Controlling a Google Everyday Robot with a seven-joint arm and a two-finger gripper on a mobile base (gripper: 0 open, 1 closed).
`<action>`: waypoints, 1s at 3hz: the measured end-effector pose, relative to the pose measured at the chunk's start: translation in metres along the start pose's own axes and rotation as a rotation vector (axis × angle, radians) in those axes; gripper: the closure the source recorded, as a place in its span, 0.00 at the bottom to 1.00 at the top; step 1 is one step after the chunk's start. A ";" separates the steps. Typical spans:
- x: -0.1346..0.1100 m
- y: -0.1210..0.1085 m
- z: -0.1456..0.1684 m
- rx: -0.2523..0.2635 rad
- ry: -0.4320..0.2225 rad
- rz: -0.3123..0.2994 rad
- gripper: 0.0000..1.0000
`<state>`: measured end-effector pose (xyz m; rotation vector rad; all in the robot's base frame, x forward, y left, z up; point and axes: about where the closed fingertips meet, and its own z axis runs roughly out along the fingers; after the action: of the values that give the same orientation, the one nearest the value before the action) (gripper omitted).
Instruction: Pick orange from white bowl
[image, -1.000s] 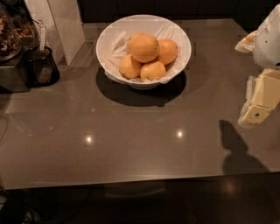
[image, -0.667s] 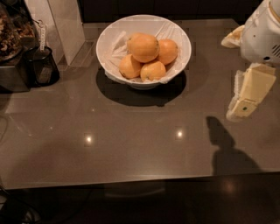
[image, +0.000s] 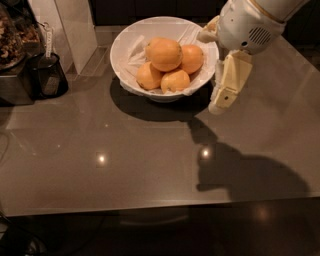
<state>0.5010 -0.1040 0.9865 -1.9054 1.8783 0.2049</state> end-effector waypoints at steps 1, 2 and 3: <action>-0.004 -0.004 0.002 0.001 -0.009 -0.007 0.00; -0.010 -0.012 0.004 0.011 0.008 -0.034 0.00; -0.012 -0.044 0.000 0.074 0.015 -0.046 0.00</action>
Offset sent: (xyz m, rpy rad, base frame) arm 0.0204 0.0138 0.0023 -0.0483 -0.0358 0.0472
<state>0.5429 -0.0950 1.0006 -1.9032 1.8247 0.1055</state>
